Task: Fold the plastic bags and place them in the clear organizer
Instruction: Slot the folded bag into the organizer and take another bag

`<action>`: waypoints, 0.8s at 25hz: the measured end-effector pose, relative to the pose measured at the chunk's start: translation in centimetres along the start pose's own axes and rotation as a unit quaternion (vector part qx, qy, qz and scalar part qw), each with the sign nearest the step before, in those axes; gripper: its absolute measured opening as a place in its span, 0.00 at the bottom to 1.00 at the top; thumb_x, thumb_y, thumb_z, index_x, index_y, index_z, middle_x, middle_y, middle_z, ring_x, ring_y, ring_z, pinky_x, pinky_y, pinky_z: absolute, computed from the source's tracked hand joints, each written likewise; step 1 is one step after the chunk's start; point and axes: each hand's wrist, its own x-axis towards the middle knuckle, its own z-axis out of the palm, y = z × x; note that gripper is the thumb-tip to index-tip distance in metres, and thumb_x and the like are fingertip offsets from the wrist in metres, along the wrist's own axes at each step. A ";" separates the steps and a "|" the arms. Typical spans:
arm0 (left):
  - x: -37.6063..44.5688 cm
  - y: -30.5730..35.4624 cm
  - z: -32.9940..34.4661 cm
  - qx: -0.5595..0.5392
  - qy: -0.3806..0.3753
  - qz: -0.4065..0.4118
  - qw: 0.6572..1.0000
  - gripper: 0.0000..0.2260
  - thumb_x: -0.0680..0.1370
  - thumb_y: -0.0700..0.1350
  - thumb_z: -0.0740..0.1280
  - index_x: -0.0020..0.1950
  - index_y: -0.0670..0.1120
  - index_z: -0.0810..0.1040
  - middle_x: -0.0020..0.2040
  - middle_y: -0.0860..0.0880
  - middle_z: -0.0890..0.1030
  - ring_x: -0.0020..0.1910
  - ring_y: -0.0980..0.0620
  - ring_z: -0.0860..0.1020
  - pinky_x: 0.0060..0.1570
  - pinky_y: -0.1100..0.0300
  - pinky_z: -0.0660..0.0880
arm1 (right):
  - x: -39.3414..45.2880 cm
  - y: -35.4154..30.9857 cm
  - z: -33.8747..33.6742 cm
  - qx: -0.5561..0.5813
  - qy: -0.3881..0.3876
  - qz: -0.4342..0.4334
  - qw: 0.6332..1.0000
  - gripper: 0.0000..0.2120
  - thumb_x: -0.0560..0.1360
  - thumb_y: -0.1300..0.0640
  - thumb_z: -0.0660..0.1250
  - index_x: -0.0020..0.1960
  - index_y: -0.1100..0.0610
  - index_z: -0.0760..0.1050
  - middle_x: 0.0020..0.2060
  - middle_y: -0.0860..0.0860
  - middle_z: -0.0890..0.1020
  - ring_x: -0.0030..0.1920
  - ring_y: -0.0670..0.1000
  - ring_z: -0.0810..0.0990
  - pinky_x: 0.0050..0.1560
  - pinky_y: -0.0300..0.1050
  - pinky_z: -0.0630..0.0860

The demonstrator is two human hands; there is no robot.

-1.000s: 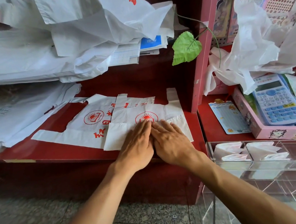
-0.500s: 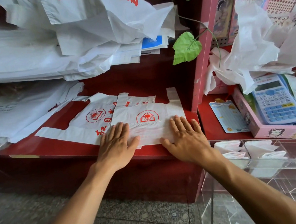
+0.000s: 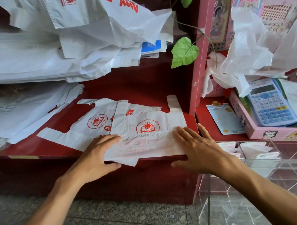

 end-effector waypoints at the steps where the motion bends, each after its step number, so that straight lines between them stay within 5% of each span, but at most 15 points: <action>1: 0.0 0.0 0.0 -0.029 0.012 -0.014 0.999 0.34 0.71 0.51 0.77 0.74 0.60 0.65 0.69 0.68 0.63 0.72 0.63 0.60 0.75 0.59 0.57 | -0.1 0.1 -0.1 0.011 0.016 -0.003 1.000 0.46 0.74 0.27 0.53 0.80 0.55 0.47 0.80 0.52 0.50 0.80 0.50 0.48 0.77 0.59 0.36; 5: 0.5 -0.2 -0.1 -0.124 -0.005 -0.062 0.990 0.22 0.76 0.56 0.69 0.70 0.63 0.70 0.73 0.68 0.64 0.76 0.63 0.56 0.75 0.54 0.54 | 0.2 0.7 -0.2 0.088 0.055 -0.006 0.995 0.41 0.74 0.28 0.47 0.79 0.52 0.58 0.79 0.49 0.59 0.78 0.48 0.56 0.78 0.53 0.39; 10: 1.2 0.5 0.0 -0.097 0.010 -0.055 0.994 0.23 0.81 0.41 0.65 0.69 0.65 0.67 0.75 0.62 0.61 0.78 0.60 0.51 0.77 0.53 0.42 | 0.7 1.9 0.2 0.136 0.067 -0.010 0.988 0.27 0.81 0.45 0.53 0.79 0.50 0.59 0.78 0.48 0.59 0.78 0.48 0.56 0.77 0.47 0.45; 14: 0.7 0.3 -1.0 -0.248 -0.015 -0.139 0.959 0.21 0.74 0.61 0.62 0.67 0.73 0.70 0.76 0.62 0.61 0.78 0.58 0.48 0.77 0.44 0.43 | 0.9 2.3 -0.7 0.220 0.094 -0.017 0.971 0.21 0.80 0.54 0.59 0.72 0.56 0.71 0.71 0.53 0.73 0.73 0.53 0.69 0.73 0.46 0.60; 17: 0.5 0.1 -0.8 -0.223 -0.039 -0.139 0.964 0.26 0.72 0.67 0.60 0.69 0.78 0.58 0.75 0.69 0.60 0.79 0.55 0.44 0.77 0.39 0.44 | 0.6 2.8 -1.2 0.253 0.086 -0.025 0.963 0.20 0.81 0.59 0.61 0.73 0.55 0.71 0.72 0.50 0.72 0.72 0.50 0.69 0.70 0.35 0.59; 20: 0.8 0.5 -0.8 -0.183 -0.073 -0.152 0.969 0.32 0.81 0.52 0.59 0.70 0.79 0.42 0.76 0.70 0.54 0.79 0.52 0.38 0.76 0.39 0.38 | 0.5 3.2 -1.5 0.288 0.084 -0.030 0.953 0.19 0.81 0.60 0.61 0.72 0.53 0.72 0.69 0.48 0.75 0.69 0.48 0.72 0.67 0.35 0.64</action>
